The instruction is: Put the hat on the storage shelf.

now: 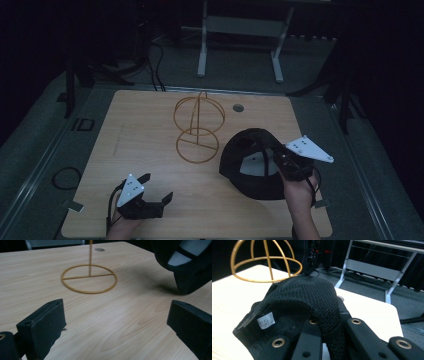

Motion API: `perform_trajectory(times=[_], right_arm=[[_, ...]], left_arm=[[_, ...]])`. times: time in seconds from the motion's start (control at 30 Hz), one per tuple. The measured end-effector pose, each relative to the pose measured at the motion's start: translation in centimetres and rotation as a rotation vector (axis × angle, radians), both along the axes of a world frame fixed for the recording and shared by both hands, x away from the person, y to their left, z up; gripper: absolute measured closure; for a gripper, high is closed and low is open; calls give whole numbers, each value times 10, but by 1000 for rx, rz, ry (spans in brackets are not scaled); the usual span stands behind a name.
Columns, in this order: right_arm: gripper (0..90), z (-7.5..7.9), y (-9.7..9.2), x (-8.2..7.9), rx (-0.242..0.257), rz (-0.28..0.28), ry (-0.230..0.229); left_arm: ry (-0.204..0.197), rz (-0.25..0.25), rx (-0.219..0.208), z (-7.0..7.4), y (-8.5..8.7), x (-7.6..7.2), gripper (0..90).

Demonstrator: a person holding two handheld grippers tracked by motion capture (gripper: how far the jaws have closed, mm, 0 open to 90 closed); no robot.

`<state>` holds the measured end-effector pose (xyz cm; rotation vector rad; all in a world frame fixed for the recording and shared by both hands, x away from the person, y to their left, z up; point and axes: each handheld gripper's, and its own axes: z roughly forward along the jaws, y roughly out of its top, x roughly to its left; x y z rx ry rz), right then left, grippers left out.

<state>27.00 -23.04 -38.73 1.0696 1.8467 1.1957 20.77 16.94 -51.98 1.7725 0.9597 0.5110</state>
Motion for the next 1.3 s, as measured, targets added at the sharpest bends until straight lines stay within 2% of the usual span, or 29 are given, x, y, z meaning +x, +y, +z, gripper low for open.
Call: perform_trajectory(times=[0.1, 0.2, 0.3, 0.4, 0.53, 0.63, 0.7, 0.77, 0.8, 0.9, 1.0, 1.1, 1.2, 1.3], right_arm=[[873, 2, -1, -1, 28, 13, 5], [873, 3, -1, -3, 28, 19, 2], [873, 3, 2, -5, 35, 37, -1], [873, 4, 5, -7, 33, 49, -7], [873, 5, 9, -8, 58, 72, -4], [873, 4, 11, -9, 71, 91, 2], [873, 4, 14, -11, 74, 102, 2], [873, 5, 18, -12, 73, 117, 4], [873, 5, 20, -13, 72, 126, 5], [873, 5, 25, -14, 64, 144, 5], [873, 5, 27, -14, 58, 151, 4], [873, 5, 32, -17, 47, 170, 14], [873, 4, 36, -19, 31, 179, 14], [872, 4, 35, -21, 44, 191, 10]], left_arm=[[-2, -20, 0, 1, -11, 5, 24], [-7, -30, 9, 3, -18, 8, 61], [-22, -54, 11, 9, -31, 15, 62], [-36, -57, -4, 12, -39, 16, 68], [-39, -102, -6, 15, -52, 16, 93], [-42, -118, -7, 16, -60, 20, 114], [-65, -116, -17, 19, -63, 23, 127], [-58, -120, -28, 22, -68, 27, 135], [-52, -139, -42, 24, -70, 29, 136], [-47, -169, -41, 27, -79, 33, 146], [-46, -169, -46, 27, -83, 35, 155], [-76, -143, -60, 32, -84, 38, 182], [-89, -148, -61, 38, -83, 41, 186], [-104, -146, -64, 42, -82, 43, 250]])
